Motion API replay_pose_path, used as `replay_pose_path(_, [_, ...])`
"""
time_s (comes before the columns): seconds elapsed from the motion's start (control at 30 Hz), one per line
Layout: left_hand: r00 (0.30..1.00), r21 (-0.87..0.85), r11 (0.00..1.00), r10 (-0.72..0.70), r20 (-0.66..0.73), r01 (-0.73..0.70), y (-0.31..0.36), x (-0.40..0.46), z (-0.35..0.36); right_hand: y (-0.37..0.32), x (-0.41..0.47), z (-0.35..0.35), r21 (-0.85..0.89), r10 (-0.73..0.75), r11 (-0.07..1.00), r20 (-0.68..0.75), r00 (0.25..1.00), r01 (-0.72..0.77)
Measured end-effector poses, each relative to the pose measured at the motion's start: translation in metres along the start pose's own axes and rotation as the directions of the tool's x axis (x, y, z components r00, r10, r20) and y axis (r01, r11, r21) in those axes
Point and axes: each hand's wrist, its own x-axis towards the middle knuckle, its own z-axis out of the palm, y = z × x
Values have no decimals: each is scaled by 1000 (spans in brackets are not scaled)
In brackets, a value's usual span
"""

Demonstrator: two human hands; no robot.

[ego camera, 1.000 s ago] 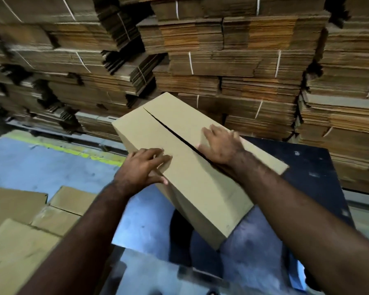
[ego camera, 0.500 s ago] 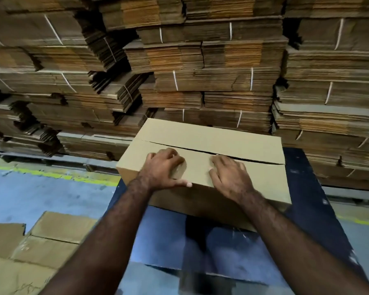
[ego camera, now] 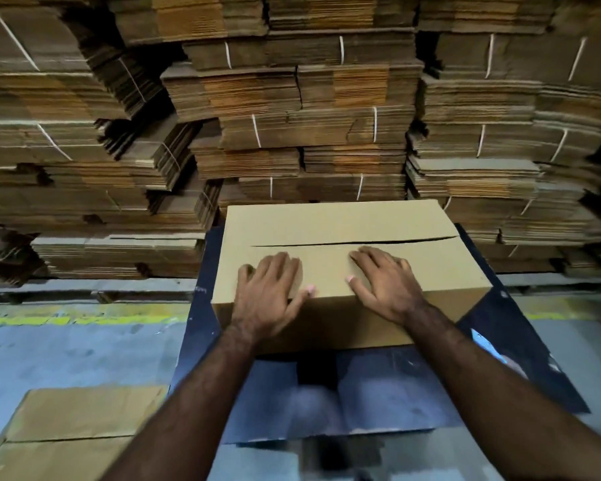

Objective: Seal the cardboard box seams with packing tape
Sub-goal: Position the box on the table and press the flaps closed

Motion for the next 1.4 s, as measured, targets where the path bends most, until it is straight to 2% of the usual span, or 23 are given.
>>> replay_pose_path(0.1, [991, -138, 982, -135, -21, 131, -36, 11, -11, -45, 19, -1, 38, 20, 999, -7, 1000, -19])
replay_pose_path(0.17, [985, -135, 975, -172, 29, 174, -60, 22, -14, -82, 38, 1, 61, 9, 998, 19, 1000, -10])
replay_pose_path(0.27, [979, -189, 966, -154, 133, 178, -81, 23, -7, -130, 62, 10, 62, -51, 997, 94, 994, 45])
replay_pose_path(0.4, [984, -276, 948, -124, 129, 156, -87, 16, 3, -150, 76, 25, 59, -77, 996, 220, 972, 65])
replay_pose_path(0.5, [980, -291, 942, -125, 152, 166, -94, 22, 3, -128, 77, 25, 41, -21, 999, 249, 968, 11])
replay_pose_path(0.63, [985, -338, 930, -103, 139, 145, -103, 29, 10, -69, 70, 17, 20, 123, 991, 273, 954, -134])
replay_pose_path(0.93, [994, -390, 915, -79, 71, 101, -112, 39, 13, 46, 45, 4, 1, 362, 928, 245, 899, -374])
replay_pose_path(1.0, [994, -386, 916, -86, 74, 108, -111, 40, 12, 70, 38, 1, -16, 459, 884, 218, 861, -468])
replay_pose_path(1.13, [992, -376, 918, -106, 73, 126, -110, 42, 12, 112, 19, -5, -41, 673, 739, 95, 733, -673])
replay_pose_path(1.23, [987, -300, 942, -127, 101, 151, -110, 44, 12, 124, 14, -9, 96, 688, 708, 127, 714, -700])
replay_pose_path(1.3, [976, -148, 970, -170, 140, 190, -99, 48, 10, 128, 13, -12, 168, 668, 707, 161, 727, -687])
replay_pose_path(1.37, [958, -39, 974, -210, 196, 221, -69, 57, 9, 134, 11, -15, 215, 640, 719, 166, 751, -661])
replay_pose_path(1.4, [955, -41, 976, -202, 219, 216, -47, 64, 9, 139, 10, -16, 244, 625, 723, 167, 763, -646])
